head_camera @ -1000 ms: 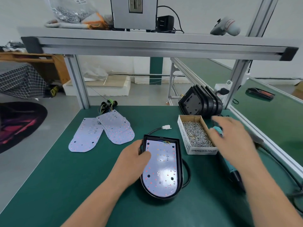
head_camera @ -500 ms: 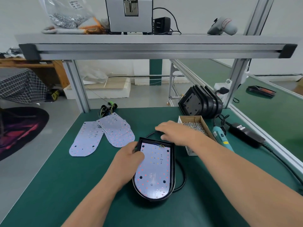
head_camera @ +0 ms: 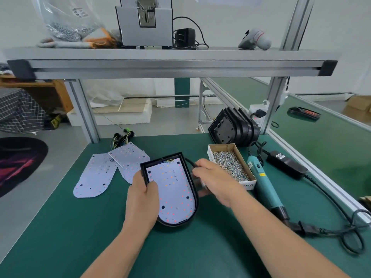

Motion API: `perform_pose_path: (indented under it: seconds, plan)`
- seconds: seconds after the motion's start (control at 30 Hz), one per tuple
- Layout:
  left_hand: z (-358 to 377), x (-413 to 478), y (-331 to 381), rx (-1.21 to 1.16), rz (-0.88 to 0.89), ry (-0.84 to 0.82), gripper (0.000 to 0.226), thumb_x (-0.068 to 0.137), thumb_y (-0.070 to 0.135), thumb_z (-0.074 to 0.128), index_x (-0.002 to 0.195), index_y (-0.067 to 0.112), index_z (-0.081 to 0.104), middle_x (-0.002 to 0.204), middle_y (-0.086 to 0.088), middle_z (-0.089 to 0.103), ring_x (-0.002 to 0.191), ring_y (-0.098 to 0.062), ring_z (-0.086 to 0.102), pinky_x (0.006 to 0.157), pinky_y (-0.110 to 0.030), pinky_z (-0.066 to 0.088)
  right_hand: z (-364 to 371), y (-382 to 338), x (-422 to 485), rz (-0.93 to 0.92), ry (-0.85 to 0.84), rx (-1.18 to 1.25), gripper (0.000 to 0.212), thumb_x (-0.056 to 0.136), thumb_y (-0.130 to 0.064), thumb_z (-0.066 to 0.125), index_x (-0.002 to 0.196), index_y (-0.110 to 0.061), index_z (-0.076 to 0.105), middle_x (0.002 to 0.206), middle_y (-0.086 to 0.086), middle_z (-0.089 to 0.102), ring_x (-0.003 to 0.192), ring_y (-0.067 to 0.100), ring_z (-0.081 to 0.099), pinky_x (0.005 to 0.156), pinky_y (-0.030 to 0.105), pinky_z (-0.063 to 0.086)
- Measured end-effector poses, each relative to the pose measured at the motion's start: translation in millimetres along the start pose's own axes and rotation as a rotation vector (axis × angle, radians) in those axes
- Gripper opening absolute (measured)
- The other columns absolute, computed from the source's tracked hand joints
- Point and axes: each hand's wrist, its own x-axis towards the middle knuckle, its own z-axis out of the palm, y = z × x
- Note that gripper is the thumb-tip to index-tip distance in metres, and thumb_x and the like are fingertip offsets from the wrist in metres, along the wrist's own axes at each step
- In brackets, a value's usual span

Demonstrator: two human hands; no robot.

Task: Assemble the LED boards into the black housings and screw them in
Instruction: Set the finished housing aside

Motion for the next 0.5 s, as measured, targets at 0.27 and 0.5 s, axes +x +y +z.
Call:
perform_pose_path:
  seconds: [0.27,0.5]
  plan:
    - [0,-4,7,-0.047,0.127,-0.076,0.008,0.09,0.021,0.045,0.091,0.022,0.053,0.073,0.007,0.048,0.066,-0.012,0.041,0.064,-0.037,0.039,16,18,-29,-0.194,0.065,-0.03,0.019,0.098,-0.023,0.065,0.116,-0.018,0.069,0.112,-0.004,0.077,0.108,0.018,0.072,0.103,0.045,0.054]
    - [-2,-15,7,-0.139,0.068,-0.129,0.06,0.091,0.081,0.038,0.132,0.047,0.063,0.127,0.018,0.067,0.124,-0.014,0.062,0.11,-0.048,0.048,-13,12,-61,-0.349,0.24,-0.041,0.014,0.094,-0.027,0.055,0.098,-0.025,0.068,0.068,-0.016,0.046,0.065,0.008,0.038,0.061,0.022,0.036]
